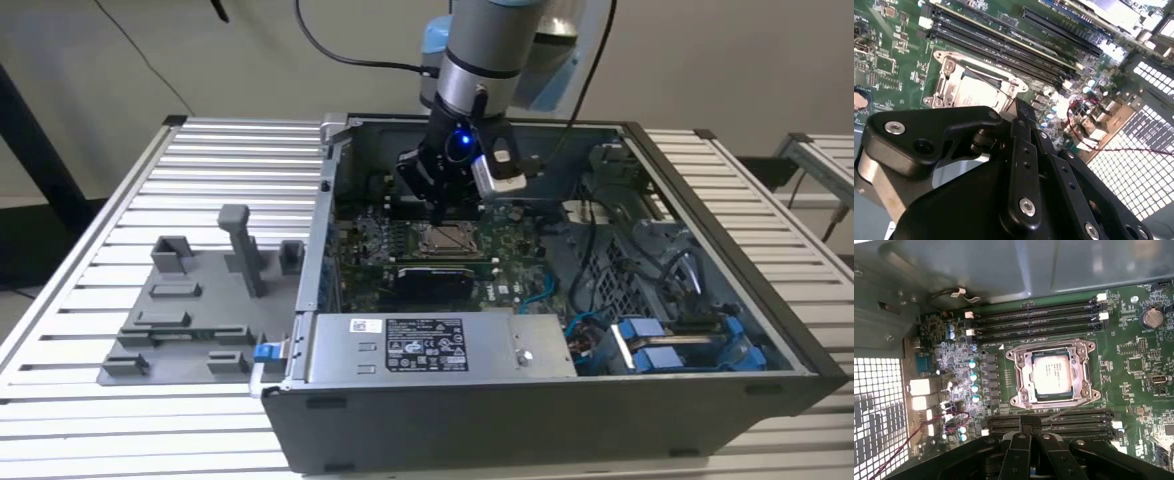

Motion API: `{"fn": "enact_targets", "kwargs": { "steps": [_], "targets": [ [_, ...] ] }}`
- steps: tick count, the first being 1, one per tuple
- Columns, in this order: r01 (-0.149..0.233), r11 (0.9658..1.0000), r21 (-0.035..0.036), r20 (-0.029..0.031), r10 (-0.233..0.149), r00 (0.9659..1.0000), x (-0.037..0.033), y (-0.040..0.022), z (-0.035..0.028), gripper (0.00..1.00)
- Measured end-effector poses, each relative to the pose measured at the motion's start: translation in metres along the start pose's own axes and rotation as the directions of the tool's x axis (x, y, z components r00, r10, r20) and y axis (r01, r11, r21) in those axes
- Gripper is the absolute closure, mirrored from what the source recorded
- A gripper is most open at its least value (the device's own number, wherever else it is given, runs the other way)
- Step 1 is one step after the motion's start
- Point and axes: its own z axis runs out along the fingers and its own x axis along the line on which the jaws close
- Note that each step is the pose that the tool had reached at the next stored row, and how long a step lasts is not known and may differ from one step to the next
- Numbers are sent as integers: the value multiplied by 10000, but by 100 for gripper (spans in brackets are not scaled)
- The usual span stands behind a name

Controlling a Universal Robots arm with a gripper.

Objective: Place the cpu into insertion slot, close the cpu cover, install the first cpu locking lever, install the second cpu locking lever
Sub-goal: 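Install the second cpu locking lever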

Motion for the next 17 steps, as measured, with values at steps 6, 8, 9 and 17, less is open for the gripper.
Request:
{"fn": "enact_targets", "kwargs": {
  "steps": [6, 8, 9, 17],
  "targets": [
    [-2, 10000, -2, 7, 2, 10000, 22, 0, 16, 89],
    [-1, 10000, 1, 5, 1, 10000, 25, -2, 19, 89],
    [-3, 10000, 1, 6, 3, 10000, 30, -2, 21, 89],
    [-2, 10000, -1, 6, 2, 10000, 62, -11, 74, 89]
  ]
}}
